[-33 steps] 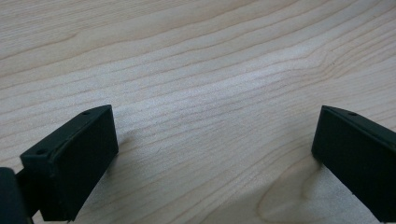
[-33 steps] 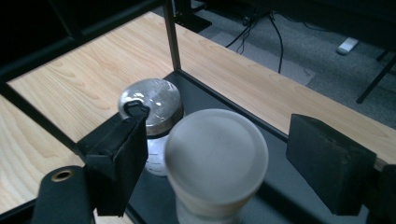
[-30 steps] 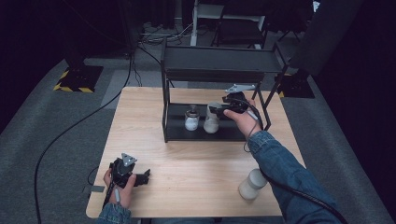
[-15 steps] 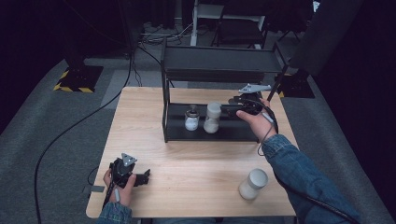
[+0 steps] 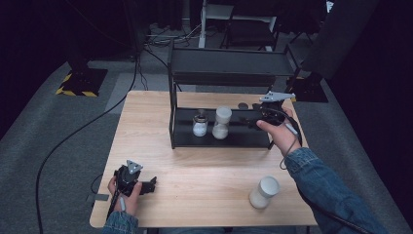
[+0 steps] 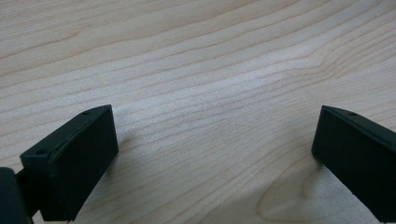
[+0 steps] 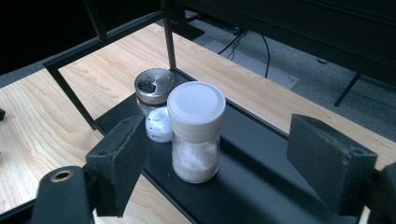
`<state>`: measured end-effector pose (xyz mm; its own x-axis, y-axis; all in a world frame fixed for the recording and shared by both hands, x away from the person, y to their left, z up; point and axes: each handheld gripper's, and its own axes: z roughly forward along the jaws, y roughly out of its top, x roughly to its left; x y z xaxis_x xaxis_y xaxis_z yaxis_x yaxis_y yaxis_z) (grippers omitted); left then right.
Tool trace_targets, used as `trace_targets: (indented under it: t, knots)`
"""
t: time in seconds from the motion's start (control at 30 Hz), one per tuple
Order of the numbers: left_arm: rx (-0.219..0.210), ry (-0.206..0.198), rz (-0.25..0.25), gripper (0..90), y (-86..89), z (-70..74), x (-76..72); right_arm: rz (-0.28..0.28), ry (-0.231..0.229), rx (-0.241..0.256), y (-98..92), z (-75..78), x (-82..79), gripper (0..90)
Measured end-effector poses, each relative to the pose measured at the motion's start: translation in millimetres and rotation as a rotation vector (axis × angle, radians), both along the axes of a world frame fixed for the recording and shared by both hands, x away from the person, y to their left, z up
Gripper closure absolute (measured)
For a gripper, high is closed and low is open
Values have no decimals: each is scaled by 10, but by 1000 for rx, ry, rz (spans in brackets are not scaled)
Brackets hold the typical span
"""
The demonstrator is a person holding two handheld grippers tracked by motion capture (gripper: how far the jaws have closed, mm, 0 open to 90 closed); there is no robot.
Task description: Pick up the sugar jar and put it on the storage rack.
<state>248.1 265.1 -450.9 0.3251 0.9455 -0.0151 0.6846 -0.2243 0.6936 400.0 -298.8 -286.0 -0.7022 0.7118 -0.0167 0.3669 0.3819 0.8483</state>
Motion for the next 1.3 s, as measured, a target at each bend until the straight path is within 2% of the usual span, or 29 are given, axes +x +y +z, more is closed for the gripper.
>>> trace_targets:
  t: [0.17, 0.47, 0.73, 1.1, 1.3]
  knots:
    - [0, 0, 1, 3, -2, 0, 1, -21, 8, 18, -82, -2, -89, 177]
    - [-1, 0, 2, 3, -3, -1, 1, -26, 21, 31, -203, -15, -213, 162]
    - [-1, 0, 2, 3, -3, -1, 2, -22, 26, 31, -275, -10, -348, 141]
    - [-2, -1, 3, 3, -3, -2, 3, -29, 10, 11, -347, -2, -547, 127]
    - [-2, -1, 3, 3, -3, -2, 5, -31, 10, 20, -392, -22, -670, 127]
